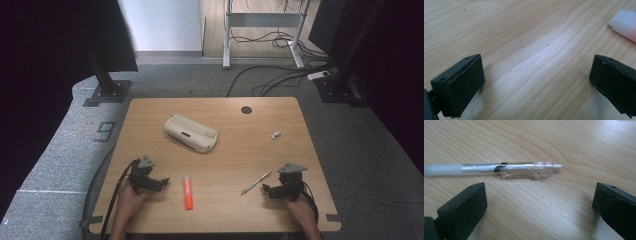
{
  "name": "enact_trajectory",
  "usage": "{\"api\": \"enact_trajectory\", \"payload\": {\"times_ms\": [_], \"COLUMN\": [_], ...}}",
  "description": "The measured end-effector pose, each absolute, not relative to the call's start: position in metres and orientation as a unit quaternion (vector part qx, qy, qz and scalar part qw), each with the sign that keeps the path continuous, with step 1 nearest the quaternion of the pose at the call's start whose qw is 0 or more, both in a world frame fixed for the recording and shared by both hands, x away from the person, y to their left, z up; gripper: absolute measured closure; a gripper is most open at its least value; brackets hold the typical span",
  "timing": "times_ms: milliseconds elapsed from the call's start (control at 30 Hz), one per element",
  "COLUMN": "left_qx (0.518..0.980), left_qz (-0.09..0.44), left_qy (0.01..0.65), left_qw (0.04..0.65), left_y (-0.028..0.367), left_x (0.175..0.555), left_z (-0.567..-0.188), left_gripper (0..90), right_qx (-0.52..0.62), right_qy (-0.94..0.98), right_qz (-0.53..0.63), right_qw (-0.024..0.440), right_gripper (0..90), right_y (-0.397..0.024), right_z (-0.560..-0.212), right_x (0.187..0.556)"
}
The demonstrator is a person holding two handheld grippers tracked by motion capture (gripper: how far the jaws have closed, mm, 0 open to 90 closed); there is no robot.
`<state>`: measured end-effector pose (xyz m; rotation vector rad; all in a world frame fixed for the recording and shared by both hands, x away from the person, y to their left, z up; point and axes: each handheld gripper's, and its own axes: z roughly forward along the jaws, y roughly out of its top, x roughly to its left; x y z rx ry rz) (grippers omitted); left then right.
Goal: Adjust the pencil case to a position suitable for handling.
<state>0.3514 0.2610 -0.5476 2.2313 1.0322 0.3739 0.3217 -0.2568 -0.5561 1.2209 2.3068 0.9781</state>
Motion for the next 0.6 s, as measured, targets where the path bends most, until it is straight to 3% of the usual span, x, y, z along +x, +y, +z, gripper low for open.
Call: {"api": "enact_trajectory", "payload": {"times_ms": [600], "left_qx": [0.842], "left_qz": [0.149], "left_qy": [0.410], "left_qw": [0.318], "left_y": [0.2539], "left_x": [0.3504], "left_z": [-0.5475], "left_gripper": [0.0], "right_qx": [0.431], "right_qy": [0.815], "right_qz": [0.346], "right_qw": [0.176], "right_gripper": [0.0], "right_y": [-0.2568], "right_z": [-0.5561], "right_x": [0.3218]}}
